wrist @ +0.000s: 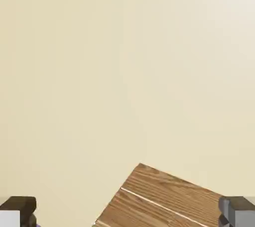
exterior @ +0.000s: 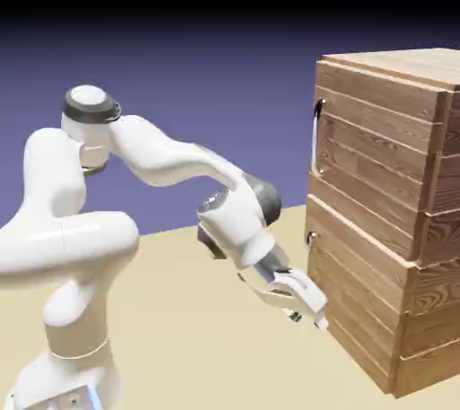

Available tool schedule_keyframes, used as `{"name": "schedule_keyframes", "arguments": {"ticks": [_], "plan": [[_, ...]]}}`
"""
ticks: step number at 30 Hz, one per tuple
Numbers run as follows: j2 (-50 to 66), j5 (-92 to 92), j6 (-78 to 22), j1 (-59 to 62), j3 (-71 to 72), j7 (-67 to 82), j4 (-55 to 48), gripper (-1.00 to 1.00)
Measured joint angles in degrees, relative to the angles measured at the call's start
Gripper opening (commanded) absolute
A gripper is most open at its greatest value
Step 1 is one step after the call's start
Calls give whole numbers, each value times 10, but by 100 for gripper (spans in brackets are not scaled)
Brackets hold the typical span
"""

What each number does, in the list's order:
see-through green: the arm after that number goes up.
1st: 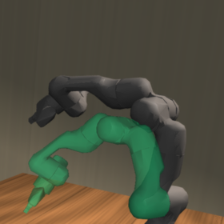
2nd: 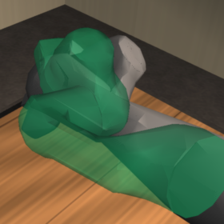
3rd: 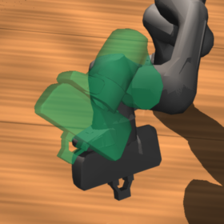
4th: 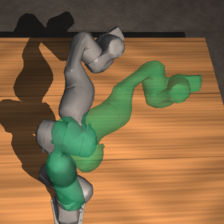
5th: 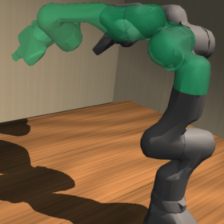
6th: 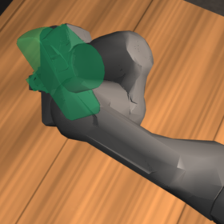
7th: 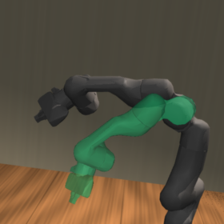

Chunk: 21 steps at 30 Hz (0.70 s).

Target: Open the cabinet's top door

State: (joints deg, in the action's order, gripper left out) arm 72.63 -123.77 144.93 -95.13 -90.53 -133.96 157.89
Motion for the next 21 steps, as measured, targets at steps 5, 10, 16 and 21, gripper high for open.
{"name": "schedule_keyframes", "arguments": {"ticks": [5,10,16,21], "plan": [[104,-122,-29,-93,-89,-90,-3,0],[208,-244,-57,-186,-179,-180,-6,0],[208,-291,-73,-116,-174,-185,-75,0],[206,-299,-124,-124,-186,-166,-46,-100]]}}
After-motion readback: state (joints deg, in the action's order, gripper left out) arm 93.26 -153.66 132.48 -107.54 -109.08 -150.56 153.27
